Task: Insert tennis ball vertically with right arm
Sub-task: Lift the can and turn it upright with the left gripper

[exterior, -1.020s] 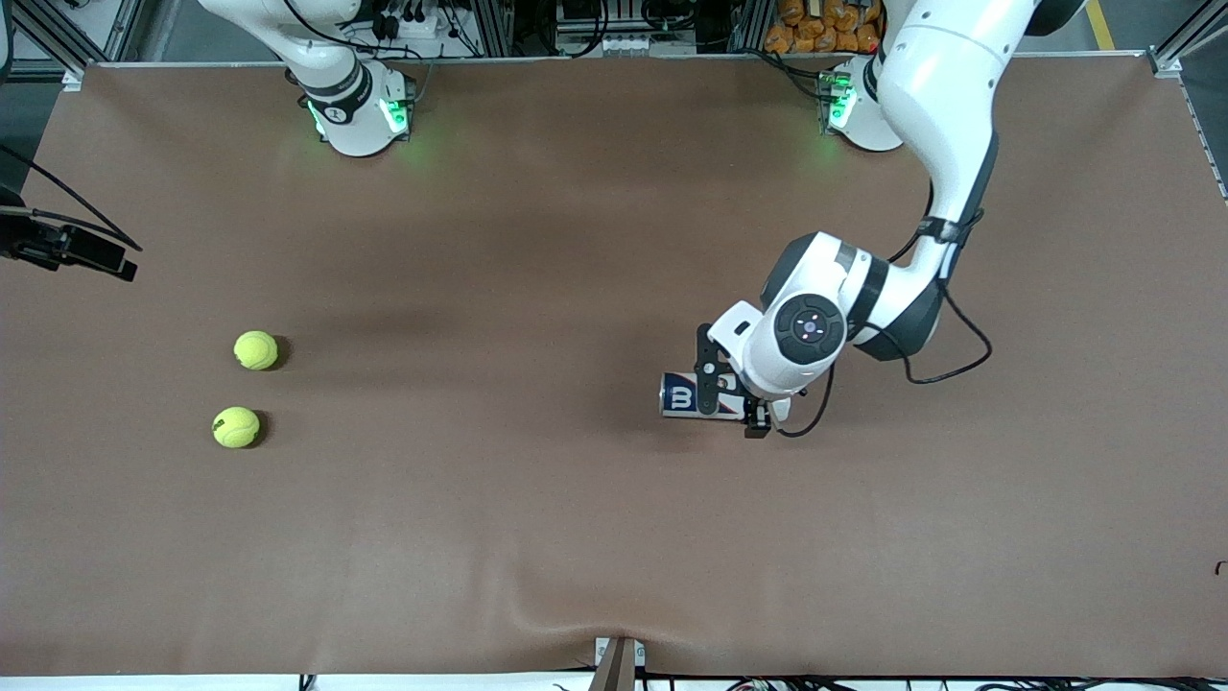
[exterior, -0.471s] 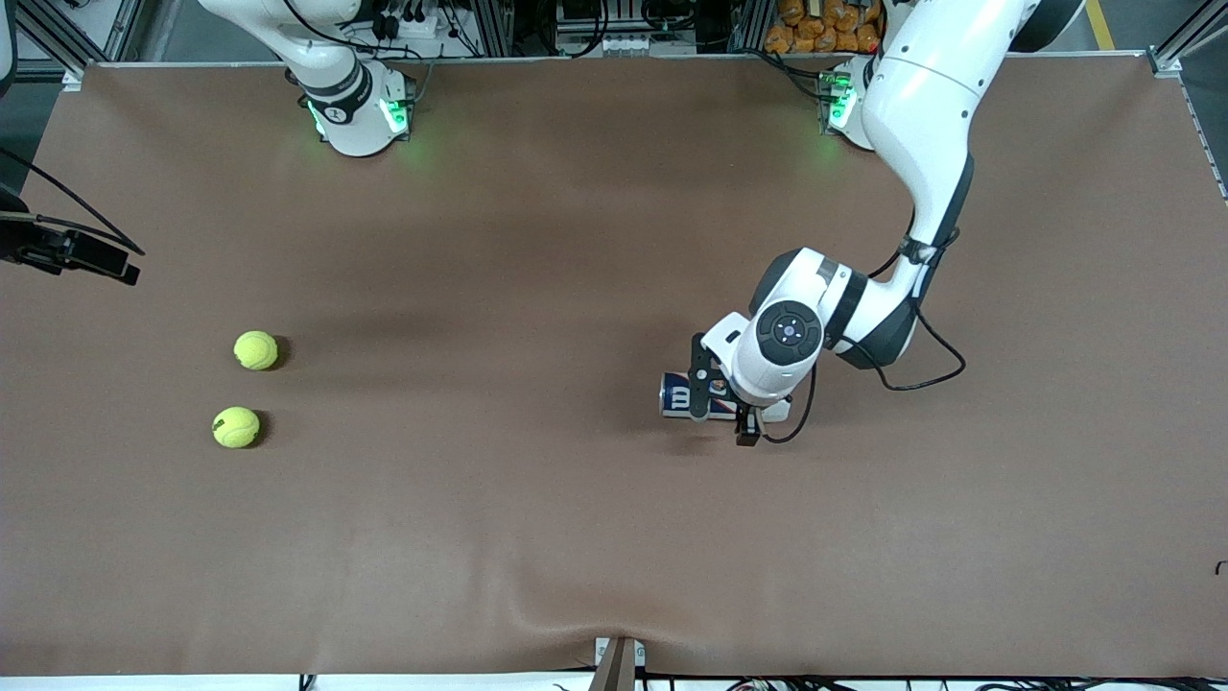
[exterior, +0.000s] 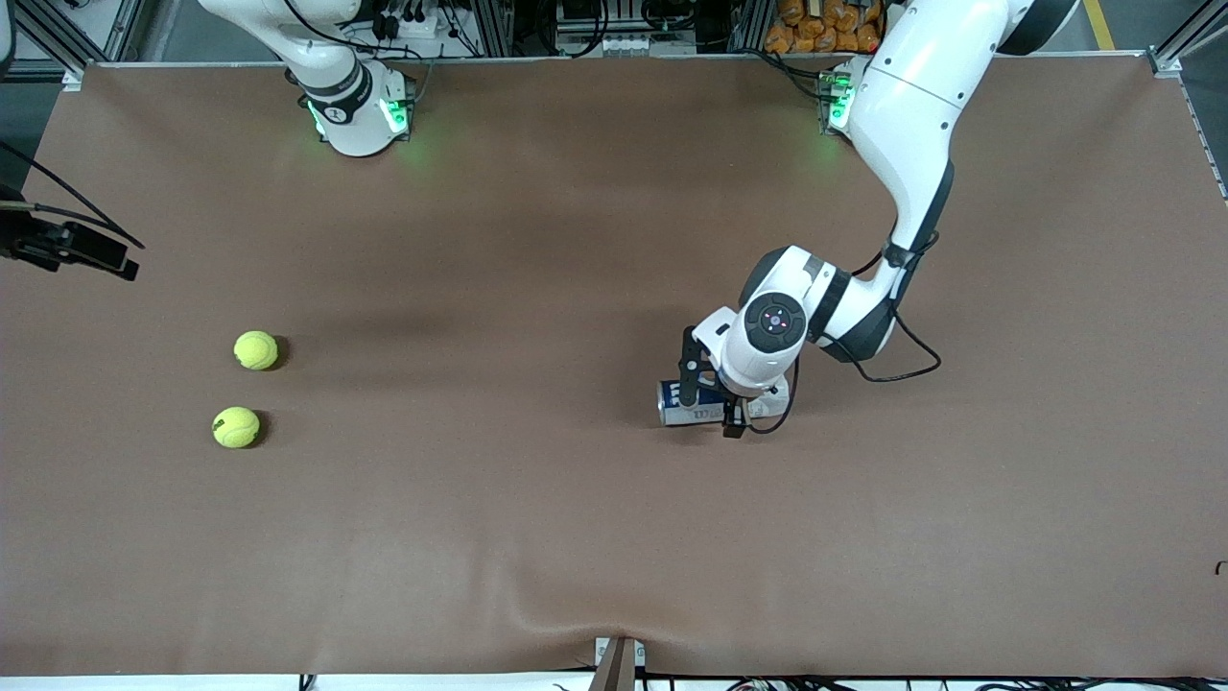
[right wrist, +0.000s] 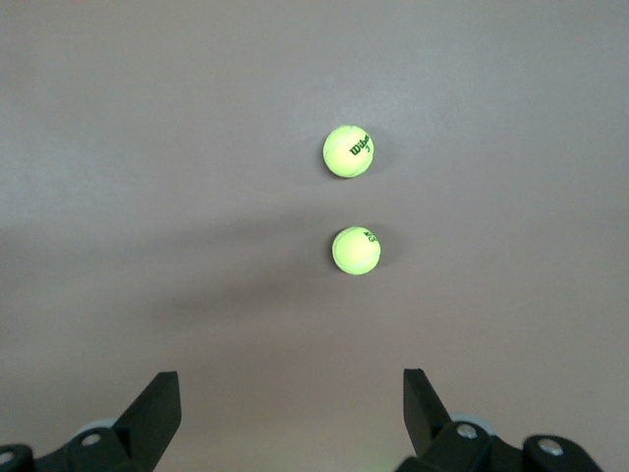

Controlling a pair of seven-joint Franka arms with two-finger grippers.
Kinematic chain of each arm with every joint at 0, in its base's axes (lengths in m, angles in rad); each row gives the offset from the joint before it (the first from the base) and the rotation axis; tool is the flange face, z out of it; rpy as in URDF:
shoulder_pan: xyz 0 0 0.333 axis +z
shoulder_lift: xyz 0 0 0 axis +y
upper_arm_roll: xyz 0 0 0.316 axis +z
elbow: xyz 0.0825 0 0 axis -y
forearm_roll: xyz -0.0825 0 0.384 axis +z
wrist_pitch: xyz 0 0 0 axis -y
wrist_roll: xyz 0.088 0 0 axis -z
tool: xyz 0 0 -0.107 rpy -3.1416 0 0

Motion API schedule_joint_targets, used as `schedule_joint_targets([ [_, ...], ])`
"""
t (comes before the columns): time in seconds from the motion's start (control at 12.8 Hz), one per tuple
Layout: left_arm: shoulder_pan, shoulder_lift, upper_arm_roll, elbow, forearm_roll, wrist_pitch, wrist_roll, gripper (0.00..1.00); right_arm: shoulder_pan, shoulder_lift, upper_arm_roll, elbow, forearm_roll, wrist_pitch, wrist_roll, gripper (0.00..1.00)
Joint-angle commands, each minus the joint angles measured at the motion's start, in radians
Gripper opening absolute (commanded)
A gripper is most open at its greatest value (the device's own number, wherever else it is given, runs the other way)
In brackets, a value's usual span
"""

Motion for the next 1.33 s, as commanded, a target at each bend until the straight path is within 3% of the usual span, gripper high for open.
schedule_joint_targets([
  [0.0, -0.003, -0.002, 0.003, -0.052, 0.014, 0.087, -0.002, 1.0, 0.002, -0.007, 0.004, 0.018, -0.007, -0.029, -0.006, 1.0],
  [0.24, -0.003, -0.002, 0.004, -0.058, 0.016, 0.092, 0.012, 0.96, -0.007, -0.01, 0.001, 0.02, -0.007, -0.057, -0.009, 1.0],
  [0.31, -0.003, -0.002, 0.004, -0.058, 0.023, 0.092, 0.012, 0.83, -0.005, -0.008, 0.001, 0.02, -0.007, -0.057, -0.009, 1.0],
  [0.39, -0.003, -0.005, 0.004, -0.057, 0.057, 0.092, 0.012, 0.64, -0.004, -0.008, 0.001, 0.02, -0.007, -0.056, -0.009, 1.0],
  [0.47, -0.003, -0.008, 0.003, -0.052, 0.084, 0.092, 0.011, 0.57, -0.002, -0.007, 0.002, 0.02, -0.007, -0.051, -0.009, 1.0],
  [0.94, 0.003, -0.014, -0.005, -0.003, 0.071, 0.092, 0.008, 0.58, 0.001, -0.007, 0.004, 0.02, -0.007, -0.053, -0.009, 1.0],
  [1.25, 0.006, -0.01, -0.051, 0.076, -0.108, 0.092, 0.011, 0.58, 0.001, -0.007, 0.004, 0.02, -0.007, -0.054, -0.009, 1.0],
])
